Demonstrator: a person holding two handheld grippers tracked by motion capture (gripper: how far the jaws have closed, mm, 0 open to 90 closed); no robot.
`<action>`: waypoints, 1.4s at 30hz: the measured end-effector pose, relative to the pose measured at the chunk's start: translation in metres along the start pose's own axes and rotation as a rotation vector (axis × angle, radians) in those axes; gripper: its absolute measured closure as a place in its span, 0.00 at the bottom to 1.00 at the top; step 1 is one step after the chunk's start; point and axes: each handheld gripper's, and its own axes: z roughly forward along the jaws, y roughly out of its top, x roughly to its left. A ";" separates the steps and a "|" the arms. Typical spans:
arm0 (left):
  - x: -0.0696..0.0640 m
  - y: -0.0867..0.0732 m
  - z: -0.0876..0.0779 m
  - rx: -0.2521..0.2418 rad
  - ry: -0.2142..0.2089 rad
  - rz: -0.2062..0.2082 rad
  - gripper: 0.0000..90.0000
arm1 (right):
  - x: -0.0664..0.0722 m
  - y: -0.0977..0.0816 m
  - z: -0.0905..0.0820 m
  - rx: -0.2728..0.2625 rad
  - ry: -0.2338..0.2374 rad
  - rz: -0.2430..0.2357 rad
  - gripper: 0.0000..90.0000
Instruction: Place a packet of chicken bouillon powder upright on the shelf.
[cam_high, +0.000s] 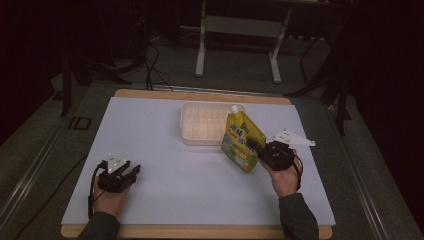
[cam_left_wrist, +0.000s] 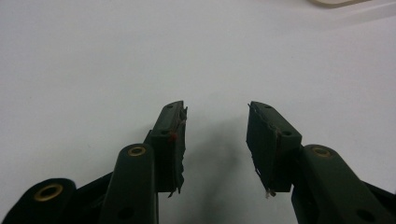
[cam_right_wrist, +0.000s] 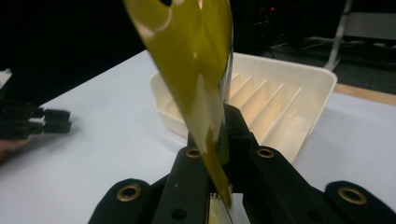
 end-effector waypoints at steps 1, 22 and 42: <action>0.000 0.000 0.000 0.000 -0.001 0.000 0.63 | 0.000 0.001 0.001 -0.006 -0.007 0.002 1.00; 0.000 0.000 0.000 -0.001 -0.001 -0.001 0.63 | -0.002 0.018 0.010 -0.093 -0.118 0.071 1.00; 0.001 0.000 0.000 0.000 -0.003 0.000 0.63 | -0.007 0.026 0.023 -0.182 -0.219 0.143 1.00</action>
